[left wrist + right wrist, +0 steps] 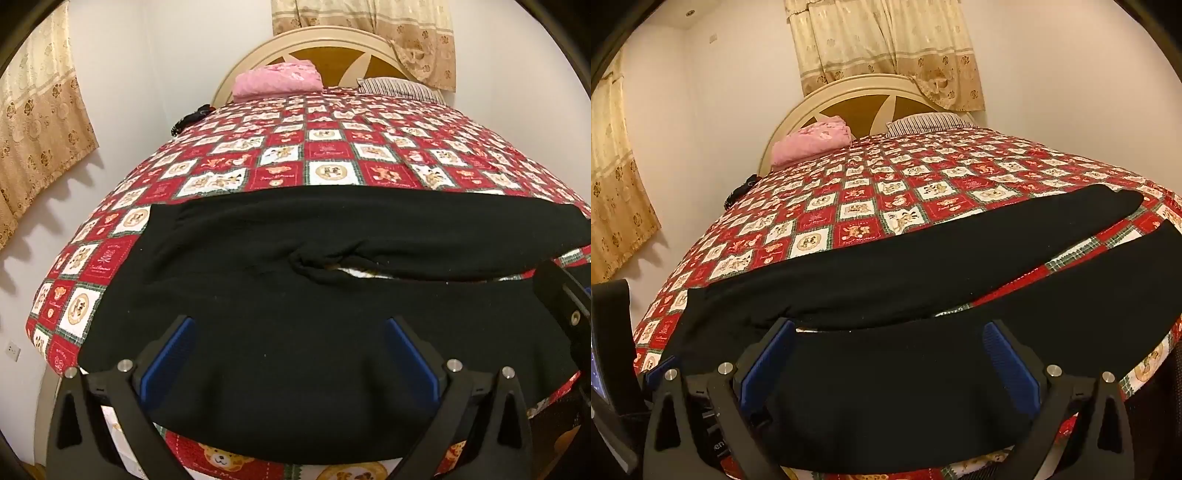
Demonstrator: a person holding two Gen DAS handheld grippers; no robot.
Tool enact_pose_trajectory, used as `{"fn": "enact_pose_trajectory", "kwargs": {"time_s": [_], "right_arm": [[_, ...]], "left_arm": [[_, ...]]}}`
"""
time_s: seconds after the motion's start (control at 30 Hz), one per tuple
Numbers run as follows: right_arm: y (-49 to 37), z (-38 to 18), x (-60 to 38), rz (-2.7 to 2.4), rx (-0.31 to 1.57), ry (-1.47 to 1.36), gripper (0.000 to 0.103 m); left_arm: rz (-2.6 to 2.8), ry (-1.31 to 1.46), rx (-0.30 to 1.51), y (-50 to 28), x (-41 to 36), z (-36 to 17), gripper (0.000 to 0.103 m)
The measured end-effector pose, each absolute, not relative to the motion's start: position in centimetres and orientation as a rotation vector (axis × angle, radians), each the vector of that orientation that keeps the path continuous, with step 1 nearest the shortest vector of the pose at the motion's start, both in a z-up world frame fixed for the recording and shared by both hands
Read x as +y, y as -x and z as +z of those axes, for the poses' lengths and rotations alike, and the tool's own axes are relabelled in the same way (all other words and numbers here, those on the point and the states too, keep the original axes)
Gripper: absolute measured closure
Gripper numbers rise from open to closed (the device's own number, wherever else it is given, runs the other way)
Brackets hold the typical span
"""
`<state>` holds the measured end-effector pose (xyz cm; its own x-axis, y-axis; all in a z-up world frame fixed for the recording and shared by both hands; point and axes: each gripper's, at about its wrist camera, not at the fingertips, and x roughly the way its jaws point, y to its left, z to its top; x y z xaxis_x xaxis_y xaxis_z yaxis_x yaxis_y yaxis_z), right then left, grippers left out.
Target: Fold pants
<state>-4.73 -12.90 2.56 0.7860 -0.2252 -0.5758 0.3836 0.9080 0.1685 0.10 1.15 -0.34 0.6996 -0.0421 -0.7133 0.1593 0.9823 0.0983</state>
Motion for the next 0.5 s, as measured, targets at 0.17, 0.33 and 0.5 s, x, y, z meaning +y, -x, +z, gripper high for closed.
{"fn": "enact_pose_trajectory", "kwargs": {"time_s": [0.17,0.33,0.5], "right_arm": [[4.59,2.47,-12.88,-0.331,0.582,-0.282,0.001],[4.52,2.42,-12.84,-0.331,0.584,-0.277,0.001],[4.63,2.47,-12.87,-0.333,0.584,-0.279,0.001]], "left_arm": [[-0.117,-0.149,0.793,-0.16,1.14,-0.26,0.0],[-0.115,-0.148,0.792,-0.16,1.22,-0.17,0.0],[-0.115,-0.148,0.792,-0.12,1.18,-0.18,0.0]]}}
